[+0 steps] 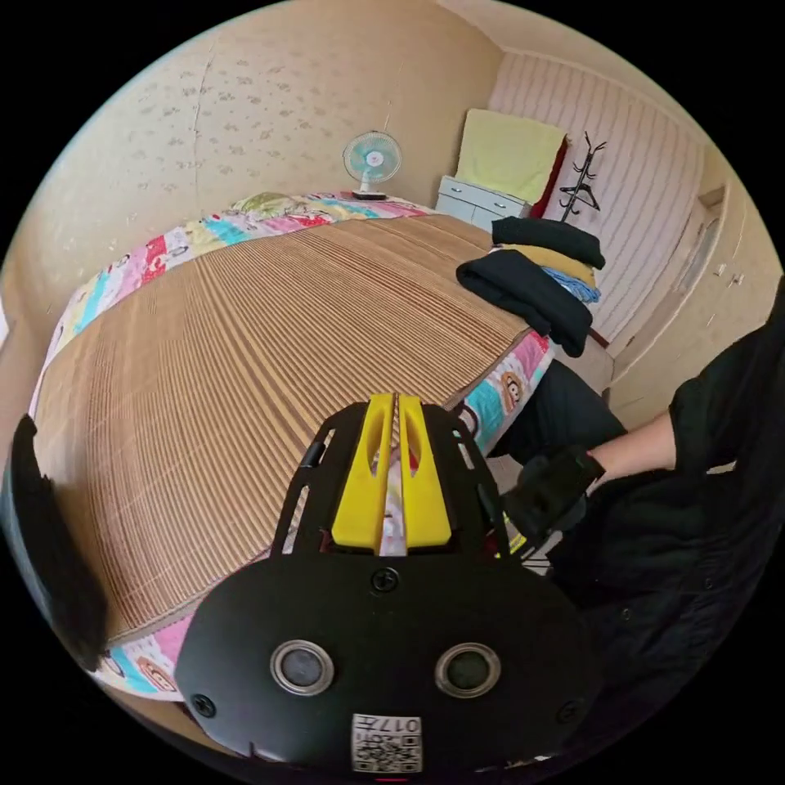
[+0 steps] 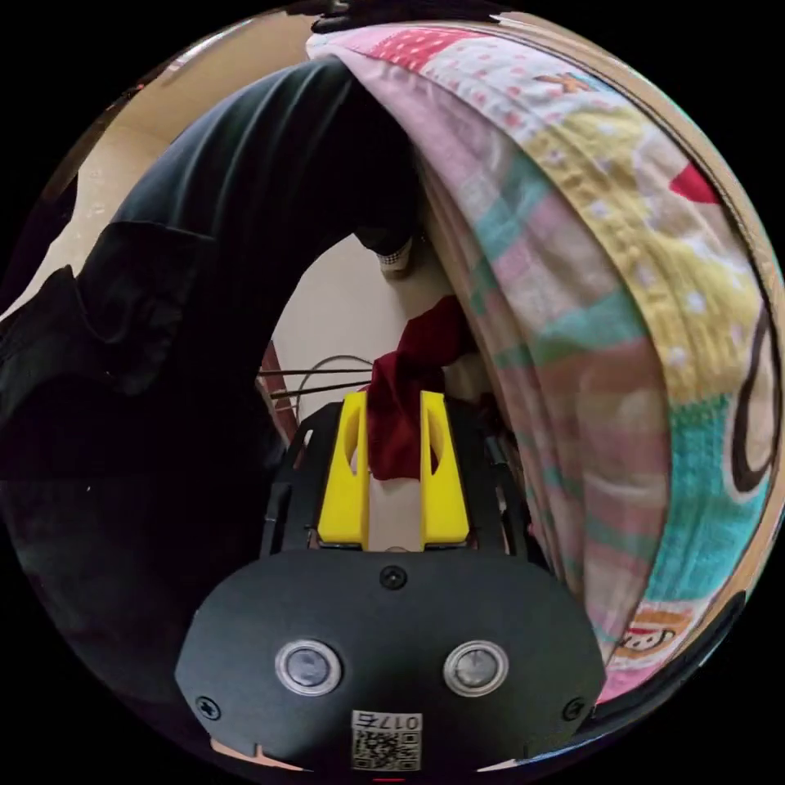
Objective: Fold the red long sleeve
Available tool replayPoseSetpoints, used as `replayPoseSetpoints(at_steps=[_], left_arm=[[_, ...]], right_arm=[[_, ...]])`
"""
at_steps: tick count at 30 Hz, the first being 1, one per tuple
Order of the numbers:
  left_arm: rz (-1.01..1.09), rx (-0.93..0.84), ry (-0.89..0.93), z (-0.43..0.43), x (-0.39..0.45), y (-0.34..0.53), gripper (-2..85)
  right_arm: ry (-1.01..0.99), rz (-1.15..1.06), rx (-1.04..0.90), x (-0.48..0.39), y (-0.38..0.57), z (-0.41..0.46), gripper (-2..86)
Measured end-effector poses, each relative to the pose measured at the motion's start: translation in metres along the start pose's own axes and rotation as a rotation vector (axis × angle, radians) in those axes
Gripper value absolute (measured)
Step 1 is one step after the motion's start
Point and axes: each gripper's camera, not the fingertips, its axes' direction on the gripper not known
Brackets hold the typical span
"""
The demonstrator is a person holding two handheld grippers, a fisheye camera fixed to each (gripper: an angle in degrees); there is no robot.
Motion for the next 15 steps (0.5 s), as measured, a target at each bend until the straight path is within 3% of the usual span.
replayPoseSetpoints(at_steps=[3, 6, 8, 9, 15], left_arm=[[-0.122, -0.016, -0.109, 0.014, -0.052, -0.006, 3.7], [-0.173, -0.090, -0.066, 0.053, -0.101, 0.012, 3.8], [-0.192, 0.024, 0.003, 0.051, -0.117, 0.033, 2.4], [-0.211, -0.004, 0.012, 0.051, -0.124, 0.030, 1.5], [-0.312, 0.032, 0.205, 0.045, -0.176, 0.038, -0.5]], right_arm=[[-0.077, 0.005, -0.079, 0.018, -0.039, 0.066, 10.5], [-0.073, 0.121, -0.223, 0.047, -0.071, 0.141, 11.1], [-0.107, 0.184, -0.288, 0.063, -0.081, 0.177, 11.3], [-0.087, 0.214, -0.328, 0.071, -0.084, 0.196, 11.4], [-0.113, 0.215, -0.372, 0.096, -0.109, 0.247, 11.0]])
